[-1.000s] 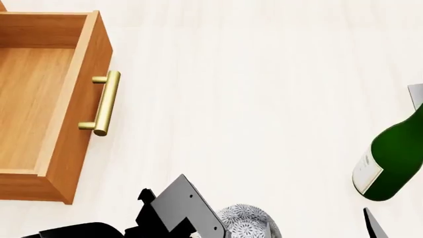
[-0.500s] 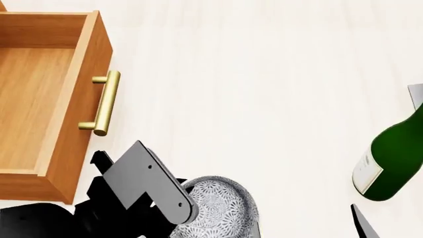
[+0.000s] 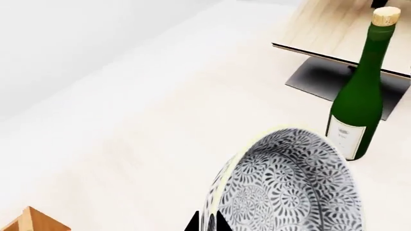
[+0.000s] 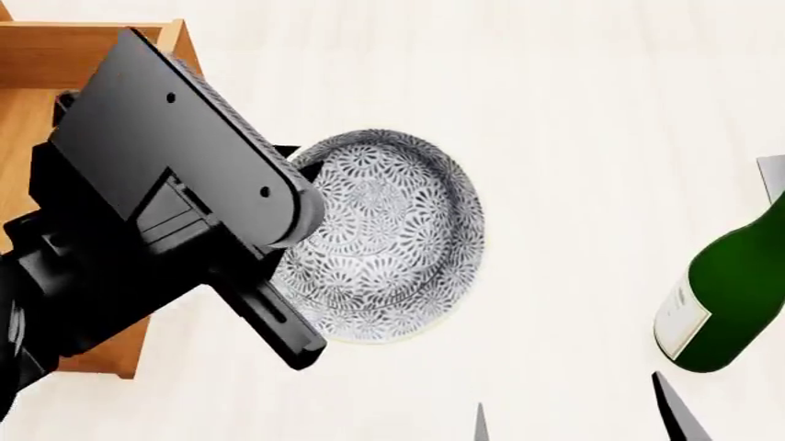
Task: Put the bowl on top of the cabinet.
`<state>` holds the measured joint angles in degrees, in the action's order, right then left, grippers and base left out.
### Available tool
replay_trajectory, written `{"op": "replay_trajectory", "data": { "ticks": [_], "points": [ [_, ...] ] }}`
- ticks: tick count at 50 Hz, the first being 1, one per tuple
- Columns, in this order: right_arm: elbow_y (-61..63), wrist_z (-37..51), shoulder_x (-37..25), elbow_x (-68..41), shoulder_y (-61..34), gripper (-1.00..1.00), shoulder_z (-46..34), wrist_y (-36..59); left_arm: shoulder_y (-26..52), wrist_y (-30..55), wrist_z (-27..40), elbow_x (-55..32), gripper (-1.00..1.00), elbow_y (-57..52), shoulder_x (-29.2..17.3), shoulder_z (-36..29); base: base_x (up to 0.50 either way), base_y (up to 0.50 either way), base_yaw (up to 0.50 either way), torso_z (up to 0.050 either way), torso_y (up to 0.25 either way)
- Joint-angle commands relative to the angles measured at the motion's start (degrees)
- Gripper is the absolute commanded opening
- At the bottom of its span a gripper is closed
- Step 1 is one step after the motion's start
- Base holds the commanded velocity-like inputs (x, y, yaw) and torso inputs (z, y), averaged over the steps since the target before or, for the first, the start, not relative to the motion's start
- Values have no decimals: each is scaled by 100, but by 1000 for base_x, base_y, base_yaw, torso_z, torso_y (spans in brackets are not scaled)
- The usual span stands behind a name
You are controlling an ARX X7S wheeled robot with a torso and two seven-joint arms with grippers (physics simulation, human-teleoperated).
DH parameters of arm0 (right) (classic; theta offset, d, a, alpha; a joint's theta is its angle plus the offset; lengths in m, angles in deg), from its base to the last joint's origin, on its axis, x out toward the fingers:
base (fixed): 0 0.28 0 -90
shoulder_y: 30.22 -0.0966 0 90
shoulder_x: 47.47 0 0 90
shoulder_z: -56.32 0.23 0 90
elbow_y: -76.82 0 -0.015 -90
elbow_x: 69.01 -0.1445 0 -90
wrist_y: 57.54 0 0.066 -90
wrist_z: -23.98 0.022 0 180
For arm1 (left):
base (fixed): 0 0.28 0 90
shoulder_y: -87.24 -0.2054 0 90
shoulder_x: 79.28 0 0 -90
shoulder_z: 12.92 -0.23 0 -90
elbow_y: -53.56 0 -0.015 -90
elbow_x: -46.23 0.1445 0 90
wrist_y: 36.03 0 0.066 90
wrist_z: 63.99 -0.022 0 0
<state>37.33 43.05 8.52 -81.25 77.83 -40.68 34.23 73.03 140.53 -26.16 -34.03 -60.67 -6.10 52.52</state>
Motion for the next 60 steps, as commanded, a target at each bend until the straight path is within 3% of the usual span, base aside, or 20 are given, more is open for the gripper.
{"op": "replay_trajectory", "data": {
  "ticks": [1, 8, 11, 33, 46, 60],
  "points": [
    [-13, -179, 92, -27, -52, 100, 148, 158, 1183, -49, 563, -410, -100, 546, -110, 321, 0, 0, 0, 0, 0],
    [126, -132, 38, -78, -43, 100, 228, 246, 1817, -636, -142, 750, -100, 1141, -554, 112, 0, 0, 0, 0, 0],
    [164, -118, 20, -93, -54, 100, 244, 288, 2114, -624, -24, 650, -100, 1538, -595, 384, 0, 0, 0, 0, 0],
    [56, -116, -16, -45, 310, 100, 389, -99, 4113, -689, -122, 1187, -100, 3084, -1047, 601, 0, 0, 0, 0, 0],
    [63, -105, -24, -23, 293, 100, 341, -71, 4566, -1369, -290, 1996, -100, 4314, -1455, 552, 0, 0, 0, 0, 0],
    [27, -94, -24, 16, 239, 100, 268, -15, 4289, -2192, 497, 2100, -100, 5462, -1826, 1657, 0, 0, 0, 0, 0]
  ]
}}
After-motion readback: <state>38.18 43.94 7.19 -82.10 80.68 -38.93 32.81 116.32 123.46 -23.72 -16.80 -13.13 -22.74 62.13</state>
